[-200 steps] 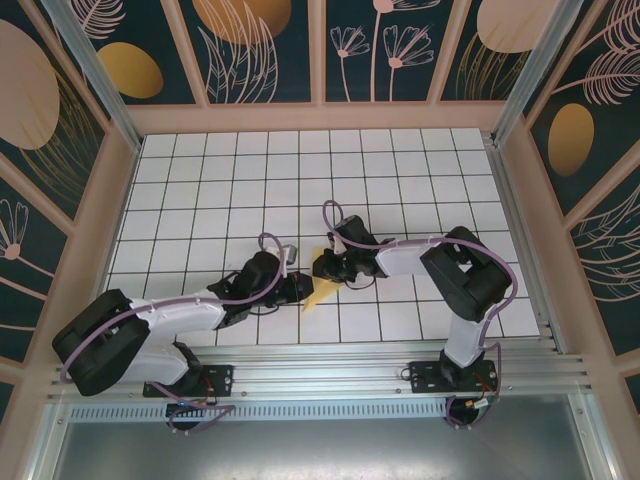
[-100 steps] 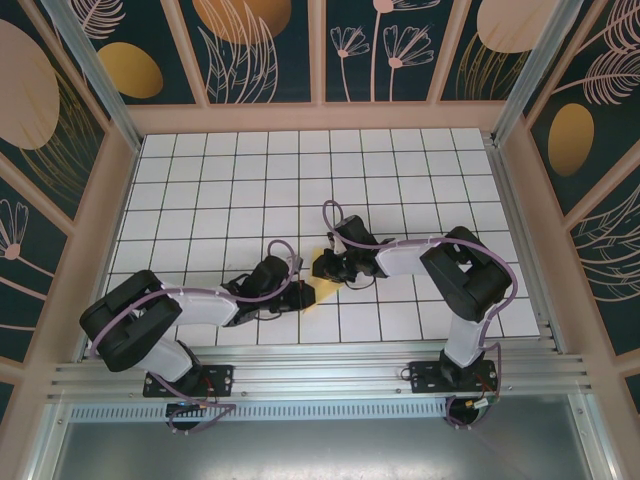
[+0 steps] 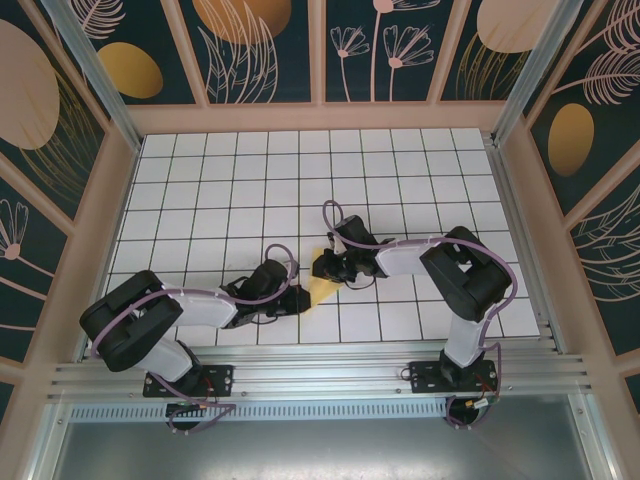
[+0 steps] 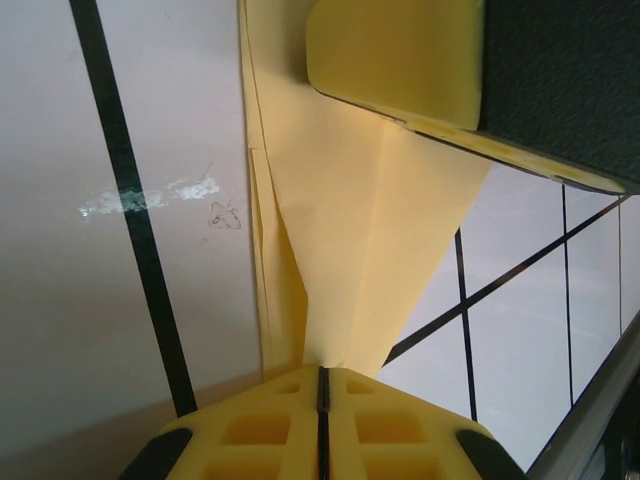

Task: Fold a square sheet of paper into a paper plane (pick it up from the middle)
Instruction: Perform the fourth fold on the wing at the bottom-center of the table.

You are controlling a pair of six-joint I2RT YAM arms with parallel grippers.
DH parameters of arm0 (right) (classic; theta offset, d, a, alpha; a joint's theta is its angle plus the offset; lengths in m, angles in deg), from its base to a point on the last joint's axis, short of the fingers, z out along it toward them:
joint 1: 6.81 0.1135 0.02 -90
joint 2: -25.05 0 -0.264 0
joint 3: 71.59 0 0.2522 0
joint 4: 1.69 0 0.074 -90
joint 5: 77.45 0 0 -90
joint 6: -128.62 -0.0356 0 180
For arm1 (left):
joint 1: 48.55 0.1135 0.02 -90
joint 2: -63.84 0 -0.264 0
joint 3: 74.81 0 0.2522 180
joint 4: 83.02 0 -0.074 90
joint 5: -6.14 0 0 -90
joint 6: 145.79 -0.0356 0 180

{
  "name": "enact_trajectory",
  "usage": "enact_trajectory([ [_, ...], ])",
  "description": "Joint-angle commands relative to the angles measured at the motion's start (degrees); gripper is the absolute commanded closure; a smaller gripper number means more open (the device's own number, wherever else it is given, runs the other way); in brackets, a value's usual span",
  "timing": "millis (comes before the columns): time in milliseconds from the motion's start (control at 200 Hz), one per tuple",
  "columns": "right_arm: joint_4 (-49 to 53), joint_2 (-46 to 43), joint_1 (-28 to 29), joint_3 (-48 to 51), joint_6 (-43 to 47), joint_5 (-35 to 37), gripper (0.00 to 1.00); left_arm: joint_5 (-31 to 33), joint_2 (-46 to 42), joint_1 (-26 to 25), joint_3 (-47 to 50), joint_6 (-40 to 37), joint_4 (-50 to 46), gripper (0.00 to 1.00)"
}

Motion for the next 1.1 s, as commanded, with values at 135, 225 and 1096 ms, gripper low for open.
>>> enact_trajectory([
  [135,2.00,2.80,-0.50,0.11,0.55,2.28,0.80,5.04,-3.41,0.34,1.30,-1.87,-12.62,0.92],
  [225,1.91,2.82,-0.49,0.08,0.38,2.28,0.80,3.65,-7.58,0.26,1.59,-0.53,-10.54,0.90],
  [1096,2.83,2.77,-0.50,0.08,0.62,2.72,0.80,-1.25,0.06,0.33,-1.64,1.99,-1.36,0.86],
])
